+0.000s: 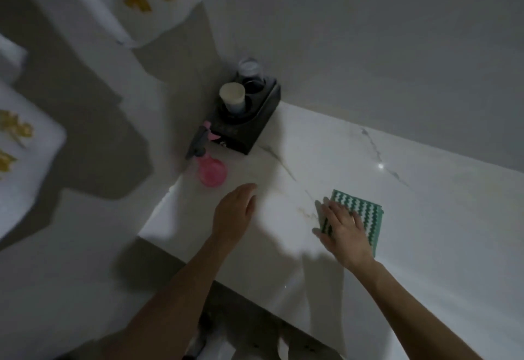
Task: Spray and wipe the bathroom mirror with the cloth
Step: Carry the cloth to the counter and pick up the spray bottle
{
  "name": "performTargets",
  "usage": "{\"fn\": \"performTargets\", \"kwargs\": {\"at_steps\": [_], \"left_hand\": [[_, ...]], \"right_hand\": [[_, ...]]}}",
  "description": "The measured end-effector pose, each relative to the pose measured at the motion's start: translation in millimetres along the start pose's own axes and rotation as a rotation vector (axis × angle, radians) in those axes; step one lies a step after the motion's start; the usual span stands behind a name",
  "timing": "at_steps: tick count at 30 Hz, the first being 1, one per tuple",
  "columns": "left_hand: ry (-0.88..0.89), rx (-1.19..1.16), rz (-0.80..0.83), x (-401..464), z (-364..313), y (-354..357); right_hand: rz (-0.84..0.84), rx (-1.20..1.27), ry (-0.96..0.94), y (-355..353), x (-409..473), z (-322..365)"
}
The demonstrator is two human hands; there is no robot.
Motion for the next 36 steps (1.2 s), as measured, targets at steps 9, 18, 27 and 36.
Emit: {"fn": "performTargets", "kwargs": {"at_steps": [9, 18, 27, 36], "left_hand": [[-0.265, 0.104, -0.066, -14.1, 74.5, -49.2], [-0.535, -0.224, 0.086, 14.4, 114.4, -38.0], [-0.495, -0.375, 0.138, 53.7, 119.4, -22.3], [-0.574, -0.305, 0.159, 64.6, 108.1, -11.6]], "right_hand": [[0.041, 0.052, -0.103, 9.6, 49.8, 61.7], [0.063, 0.121, -0.197, 6.9, 84.5, 111.8], [-0.004, 0.158, -0.208, 4.1, 101.4, 125.1], [-0.036, 0.165, -0.161, -2.2, 96.2, 108.7]]}}
Point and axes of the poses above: each hand's wrist, its own x-axis towards the middle knuckle, its own y-axis out of the palm, z = x × y, the point moved 2 cm from there along x, towards the middle knuckle, and after that the axes turned 12 degrees about x, right-handed, at the moved point
